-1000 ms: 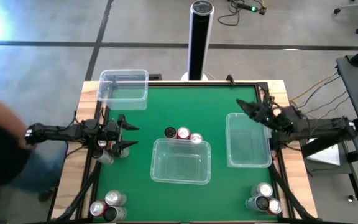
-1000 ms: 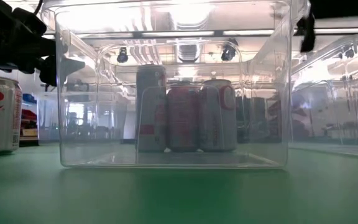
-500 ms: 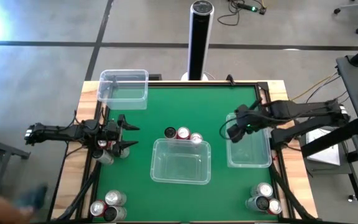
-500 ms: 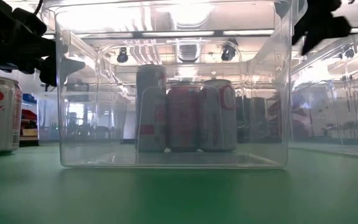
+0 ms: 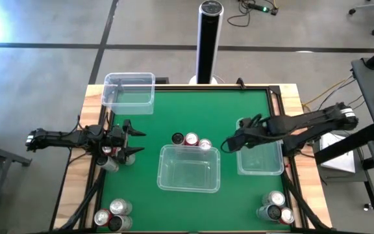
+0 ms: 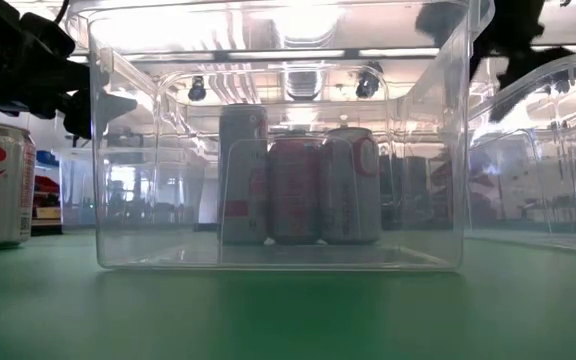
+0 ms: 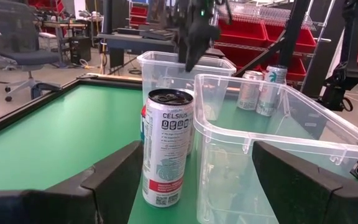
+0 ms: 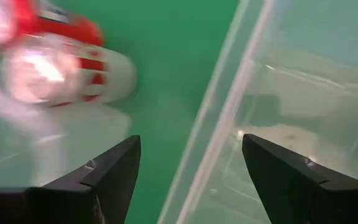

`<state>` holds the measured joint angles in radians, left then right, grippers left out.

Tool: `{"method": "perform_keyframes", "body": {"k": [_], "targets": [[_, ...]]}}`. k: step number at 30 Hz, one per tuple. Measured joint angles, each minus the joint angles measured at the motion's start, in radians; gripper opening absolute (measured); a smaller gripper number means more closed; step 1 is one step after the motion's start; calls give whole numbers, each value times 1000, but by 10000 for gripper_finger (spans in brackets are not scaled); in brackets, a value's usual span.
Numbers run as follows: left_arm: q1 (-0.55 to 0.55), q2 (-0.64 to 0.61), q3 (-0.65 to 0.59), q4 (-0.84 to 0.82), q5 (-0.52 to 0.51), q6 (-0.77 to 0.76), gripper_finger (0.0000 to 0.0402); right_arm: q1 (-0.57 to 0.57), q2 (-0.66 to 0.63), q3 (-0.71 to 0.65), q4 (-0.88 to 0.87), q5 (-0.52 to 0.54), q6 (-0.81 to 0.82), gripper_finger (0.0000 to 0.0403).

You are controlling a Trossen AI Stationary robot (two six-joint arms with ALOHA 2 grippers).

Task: Sort soda cans
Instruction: Move the bottom right transparent bin to the top right of the table

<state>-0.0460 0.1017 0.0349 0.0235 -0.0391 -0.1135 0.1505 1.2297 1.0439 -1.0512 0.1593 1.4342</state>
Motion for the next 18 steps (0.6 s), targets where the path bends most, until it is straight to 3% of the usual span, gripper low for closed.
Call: {"method": "perform_keyframes", "body": {"k": [7, 11, 15, 18], "targets": [[0, 1, 0, 22, -1, -55, 288, -9, 136, -28, 17, -42, 62, 217], [0, 1, 0, 66, -1, -312, 288, -16, 182, -2, 13, -53, 63, 146], [0, 3, 0, 76, -2, -479, 288, -38, 203, 30, -3, -59, 52, 42], [0, 5, 0, 77, -2, -561, 288, -60, 200, 86, -82, -50, 22, 18]]}}
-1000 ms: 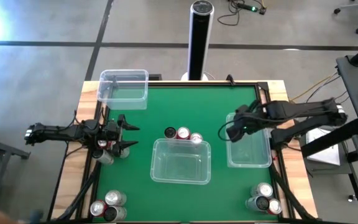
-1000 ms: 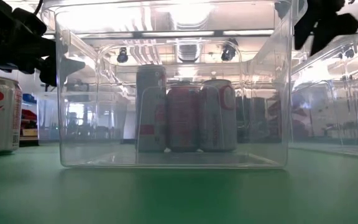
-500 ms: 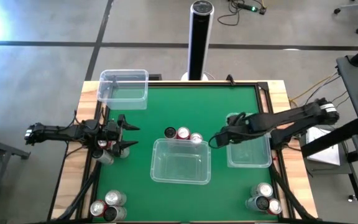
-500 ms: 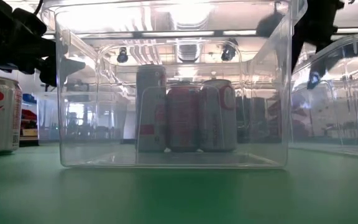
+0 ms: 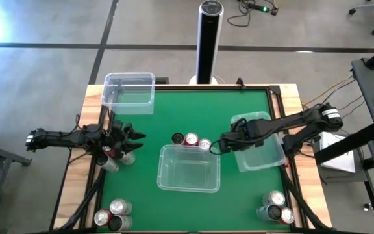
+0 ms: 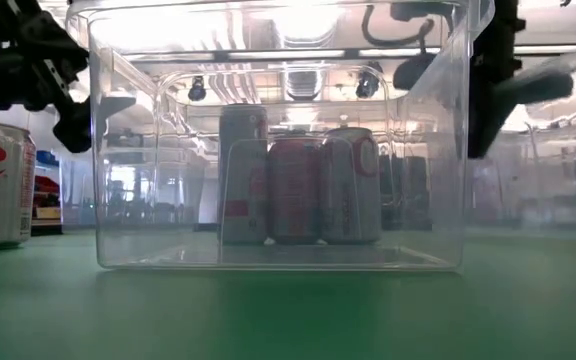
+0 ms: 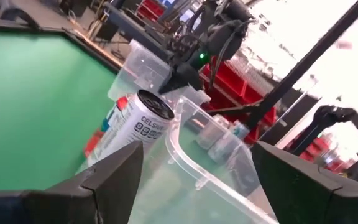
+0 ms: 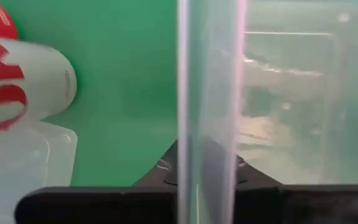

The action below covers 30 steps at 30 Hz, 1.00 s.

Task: Sort soda cans
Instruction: Move the bottom right transparent bin to the top right of the table

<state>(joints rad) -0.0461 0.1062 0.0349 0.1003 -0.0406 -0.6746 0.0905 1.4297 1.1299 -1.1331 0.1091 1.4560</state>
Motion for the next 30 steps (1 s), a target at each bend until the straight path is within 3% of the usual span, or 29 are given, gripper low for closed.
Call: {"method": "perform_keyframes", "body": {"k": [6, 14, 21, 30], "targets": [[0, 5, 0, 6, -49, 11, 288, -104, -3, 184, -201, 83, -78, 9], [1, 10, 11, 58, -56, -1, 288, -448, 13, 210, -137, 149, -380, 9], [1, 83, 203, -111, -152, 99, 288, -639, 78, 171, 54, 79, -529, 9], [2, 247, 448, -348, -200, 200, 288, -682, 235, 204, 62, 66, -594, 38]]}}
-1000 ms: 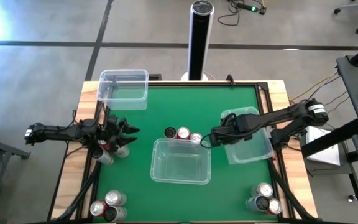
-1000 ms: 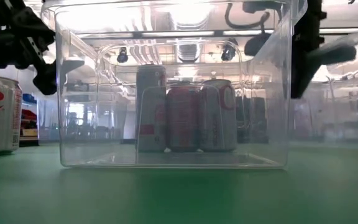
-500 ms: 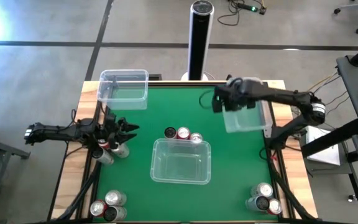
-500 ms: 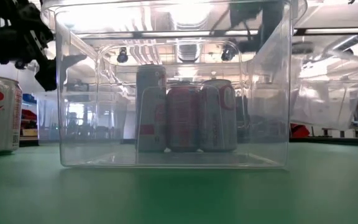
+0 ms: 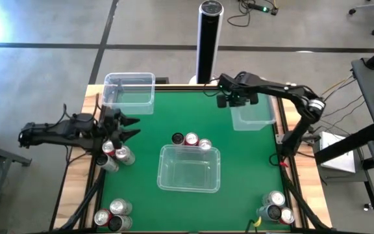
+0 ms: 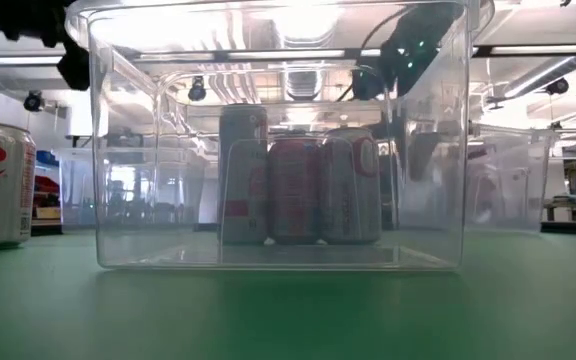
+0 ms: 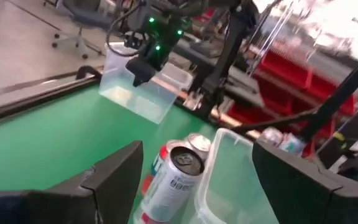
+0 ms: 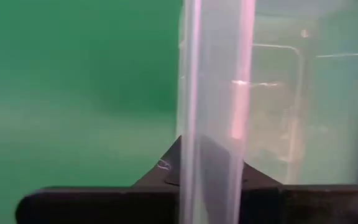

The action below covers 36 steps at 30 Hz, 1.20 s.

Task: Sort soda cans
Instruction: Move the bottom right transparent bin to the top right of the table, then move the bottom middle transparent bin to the top center of the table

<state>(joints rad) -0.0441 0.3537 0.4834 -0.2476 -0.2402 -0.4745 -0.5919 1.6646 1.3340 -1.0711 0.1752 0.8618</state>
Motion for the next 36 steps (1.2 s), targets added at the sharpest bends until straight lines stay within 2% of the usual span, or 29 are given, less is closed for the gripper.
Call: {"method": "perform_keyframes", "body": {"k": [4, 7, 14, 18, 22, 28, 32, 36], "targets": [[0, 85, 64, -26, -38, 72, 288, 0, 24, 17, 1, -19, -19, 89], [0, 145, 78, -33, -49, 69, 288, 1, 8, 19, -1, -18, -26, 138], [-39, 284, 61, -63, -67, -29, 288, 60, -137, 21, -3, 42, -15, 241], [-106, 335, 71, -47, -68, -37, 288, 171, -224, 21, 3, 68, 33, 280], [-189, 365, 79, -43, -76, -60, 288, 380, -270, 21, 8, 124, 185, 294], [-315, 371, 79, -45, -135, -88, 288, 705, -248, 33, 13, 192, 478, 281], [-353, 371, 79, -63, -141, -80, 288, 864, -182, 79, 1, 191, 660, 272], [-360, 366, 80, -80, -138, -79, 288, 972, -114, 155, -42, 191, 803, 275]]}}
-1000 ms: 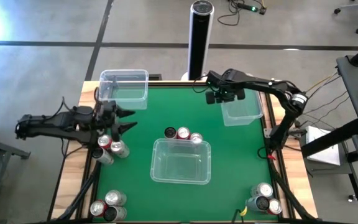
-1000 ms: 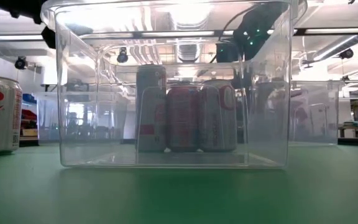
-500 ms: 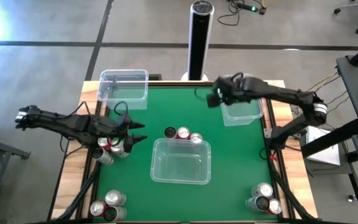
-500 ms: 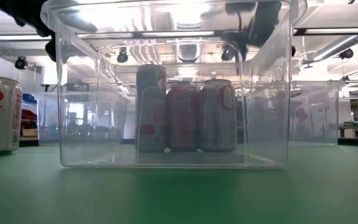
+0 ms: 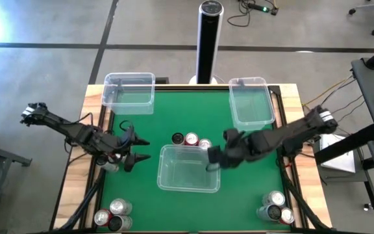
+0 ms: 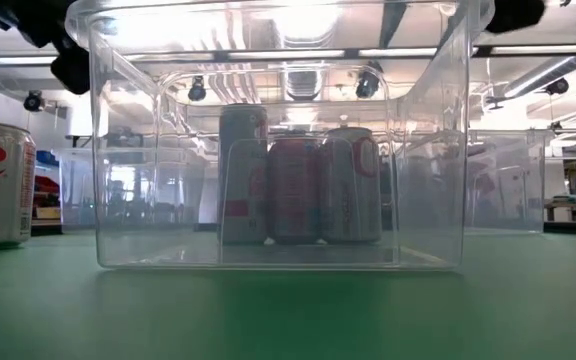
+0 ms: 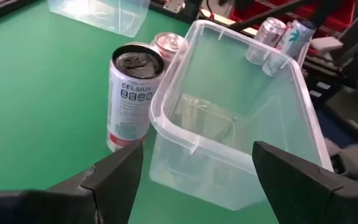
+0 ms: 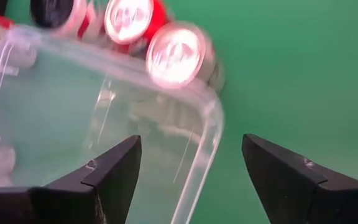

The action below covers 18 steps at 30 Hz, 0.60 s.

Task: Sort soda cans
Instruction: Move the bottom middle transparent bin to the top center of the table

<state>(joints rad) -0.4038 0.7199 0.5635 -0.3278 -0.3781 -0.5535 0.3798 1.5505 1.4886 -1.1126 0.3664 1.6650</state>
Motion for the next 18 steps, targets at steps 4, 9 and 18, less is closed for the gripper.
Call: {"method": "perform_keyframes", "body": {"k": [4, 9, 18], "targets": [[-21, -9, 82, -51, 27, -62, 288, 73, 58, 85, -95, 1, 93, 283], [-53, 11, 222, -211, 21, -68, 288, 119, 95, 137, -154, 3, 188, 304], [-53, 88, 359, -499, 21, -337, 288, 108, 109, 124, -155, 22, 68, 345]]}}
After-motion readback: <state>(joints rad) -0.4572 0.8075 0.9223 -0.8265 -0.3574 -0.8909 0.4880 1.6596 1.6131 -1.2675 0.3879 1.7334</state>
